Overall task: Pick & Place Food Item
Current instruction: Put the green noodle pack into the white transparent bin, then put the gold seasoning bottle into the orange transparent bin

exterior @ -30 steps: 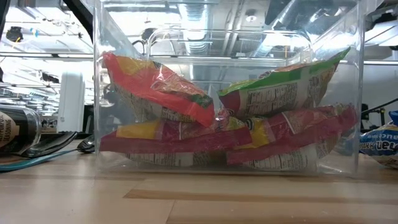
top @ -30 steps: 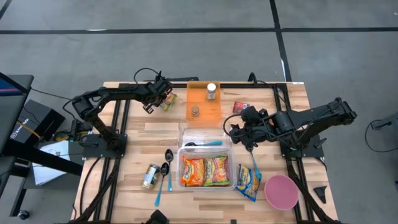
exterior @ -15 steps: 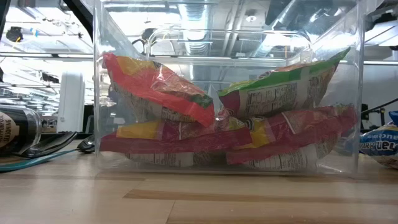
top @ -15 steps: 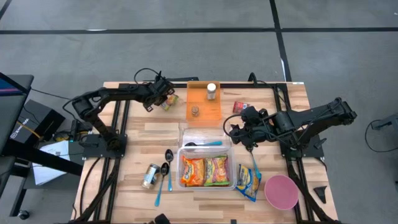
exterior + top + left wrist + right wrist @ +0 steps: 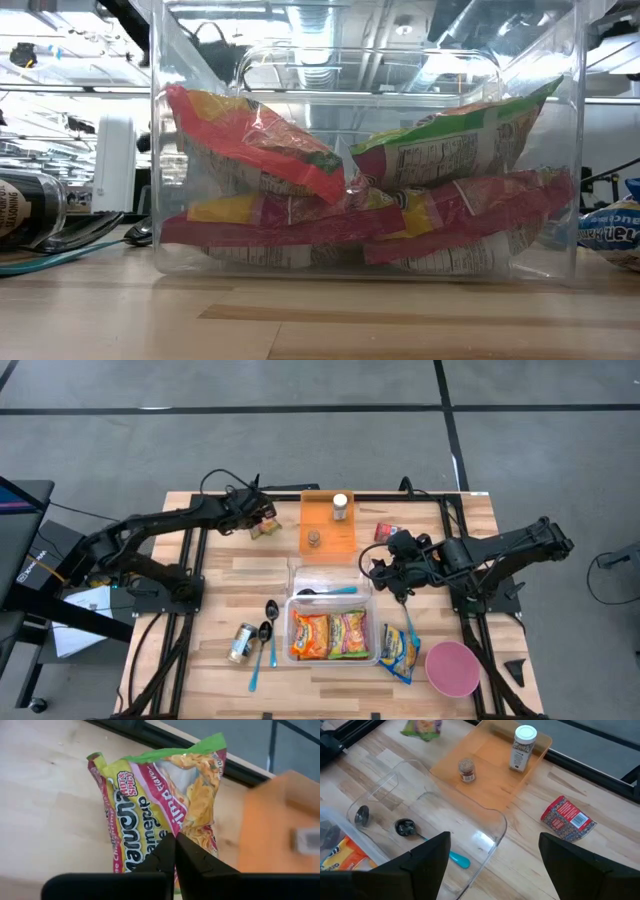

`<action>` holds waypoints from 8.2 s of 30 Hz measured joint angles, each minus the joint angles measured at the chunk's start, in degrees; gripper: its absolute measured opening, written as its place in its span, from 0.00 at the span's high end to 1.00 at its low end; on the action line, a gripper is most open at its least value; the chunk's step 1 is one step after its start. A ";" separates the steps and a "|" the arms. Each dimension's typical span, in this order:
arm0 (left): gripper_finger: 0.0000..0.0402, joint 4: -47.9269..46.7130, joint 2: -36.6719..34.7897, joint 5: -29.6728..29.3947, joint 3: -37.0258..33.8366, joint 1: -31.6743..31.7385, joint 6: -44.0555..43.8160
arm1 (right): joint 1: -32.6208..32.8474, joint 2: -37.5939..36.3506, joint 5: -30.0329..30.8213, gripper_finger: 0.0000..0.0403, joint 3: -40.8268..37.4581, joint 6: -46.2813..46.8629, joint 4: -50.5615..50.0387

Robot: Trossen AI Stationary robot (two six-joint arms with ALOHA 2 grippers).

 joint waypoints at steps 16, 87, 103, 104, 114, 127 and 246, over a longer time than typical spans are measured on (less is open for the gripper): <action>1.00 -10.00 -16.39 -6.37 0.02 -14.18 -0.47 | -0.74 0.00 -3.10 0.26 0.00 1.25 1.03; 1.00 28.39 6.40 -25.31 9.57 -71.26 -38.09 | 15.61 3.52 -4.47 0.26 0.00 8.13 -8.09; 1.00 18.23 6.40 -22.36 9.43 -71.22 -44.64 | 15.59 3.52 -3.02 0.26 0.00 7.96 -7.87; 1.00 18.42 6.40 -21.32 9.15 -71.01 -44.63 | 15.59 3.52 -3.00 0.26 0.00 7.96 -7.85; 1.00 18.53 6.79 -20.70 7.87 -70.42 -45.74 | 15.59 3.52 -2.98 0.26 0.00 7.69 -7.87; 1.00 21.64 10.29 -19.32 7.76 -69.40 -47.51 | 15.59 3.50 -2.50 0.26 0.00 7.52 -7.89; 1.00 -20.20 24.71 16.27 36.26 -54.56 21.37 | 15.54 3.52 -0.60 0.26 0.00 5.11 -9.42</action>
